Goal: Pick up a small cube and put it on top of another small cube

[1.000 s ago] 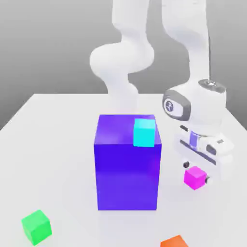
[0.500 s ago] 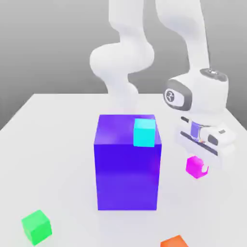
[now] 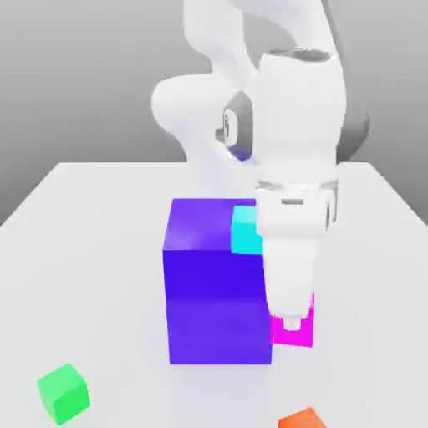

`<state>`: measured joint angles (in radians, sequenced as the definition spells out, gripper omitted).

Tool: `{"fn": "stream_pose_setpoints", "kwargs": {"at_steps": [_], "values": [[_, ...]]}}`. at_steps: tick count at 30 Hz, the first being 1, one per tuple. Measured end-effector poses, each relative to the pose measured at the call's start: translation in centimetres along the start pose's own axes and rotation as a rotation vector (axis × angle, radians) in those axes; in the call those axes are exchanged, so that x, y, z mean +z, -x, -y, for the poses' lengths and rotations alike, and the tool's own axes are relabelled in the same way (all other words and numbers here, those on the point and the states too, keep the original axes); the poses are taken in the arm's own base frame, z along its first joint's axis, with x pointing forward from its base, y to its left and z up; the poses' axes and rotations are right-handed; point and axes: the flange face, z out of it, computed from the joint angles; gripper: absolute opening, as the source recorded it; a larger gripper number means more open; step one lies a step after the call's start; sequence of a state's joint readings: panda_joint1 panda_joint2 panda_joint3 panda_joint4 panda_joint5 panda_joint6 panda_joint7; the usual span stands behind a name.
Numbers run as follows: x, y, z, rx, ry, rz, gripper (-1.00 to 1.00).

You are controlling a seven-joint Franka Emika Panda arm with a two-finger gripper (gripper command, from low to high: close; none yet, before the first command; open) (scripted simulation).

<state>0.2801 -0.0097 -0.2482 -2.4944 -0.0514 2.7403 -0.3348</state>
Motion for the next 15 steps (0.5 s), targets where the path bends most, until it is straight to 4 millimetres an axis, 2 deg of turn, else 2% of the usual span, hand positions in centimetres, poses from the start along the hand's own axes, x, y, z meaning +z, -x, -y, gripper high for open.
{"fn": "stream_pose_setpoints", "kwargs": {"at_steps": [2,4,8,15], "values": [[0.9,1.5,-3.8,0.028,-0.002,0.037,-1.0],[2.0,2.6,-5.8,0.013,-0.018,0.072,-1.0],[4.0,6.4,-11.4,0.021,-0.048,0.143,-1.0],[6.7,13.5,-18.5,0.005,-0.109,0.229,-1.0]]}}
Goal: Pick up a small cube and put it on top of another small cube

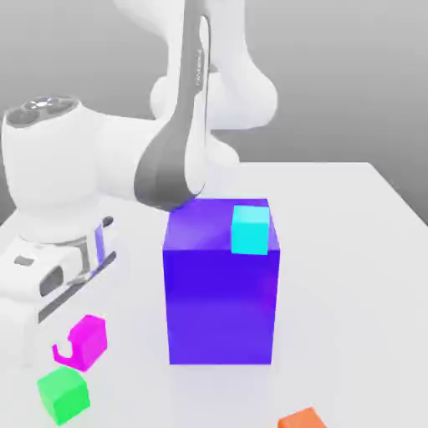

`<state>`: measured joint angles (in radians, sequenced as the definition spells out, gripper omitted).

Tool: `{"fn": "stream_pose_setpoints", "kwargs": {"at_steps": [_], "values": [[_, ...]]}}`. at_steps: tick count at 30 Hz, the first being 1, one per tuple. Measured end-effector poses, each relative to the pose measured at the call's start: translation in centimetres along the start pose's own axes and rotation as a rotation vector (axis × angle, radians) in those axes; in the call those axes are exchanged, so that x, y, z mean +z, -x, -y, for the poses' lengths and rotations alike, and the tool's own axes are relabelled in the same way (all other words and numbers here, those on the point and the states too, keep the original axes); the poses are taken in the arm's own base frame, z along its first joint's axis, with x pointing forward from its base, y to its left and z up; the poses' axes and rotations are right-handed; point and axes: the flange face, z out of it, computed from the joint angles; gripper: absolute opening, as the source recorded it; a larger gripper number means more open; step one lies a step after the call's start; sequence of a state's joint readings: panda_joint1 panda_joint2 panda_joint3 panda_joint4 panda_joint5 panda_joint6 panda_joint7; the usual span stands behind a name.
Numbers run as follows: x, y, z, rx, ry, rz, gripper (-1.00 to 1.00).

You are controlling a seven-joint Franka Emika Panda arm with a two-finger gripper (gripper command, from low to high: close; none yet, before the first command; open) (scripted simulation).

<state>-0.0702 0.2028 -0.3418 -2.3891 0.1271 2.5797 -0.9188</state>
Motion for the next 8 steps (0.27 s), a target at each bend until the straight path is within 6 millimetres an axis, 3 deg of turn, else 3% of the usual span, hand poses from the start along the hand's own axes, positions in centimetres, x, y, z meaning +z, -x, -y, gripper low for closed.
{"fn": "stream_pose_setpoints", "kwargs": {"at_steps": [4,5,8], "values": [[4.9,0.5,-0.7,-0.003,-0.003,0.002,-1.0],[5.7,0.6,-0.7,-0.002,-0.003,0.003,1.0],[5.7,0.6,-0.7,-0.002,-0.003,0.003,1.0]]}}
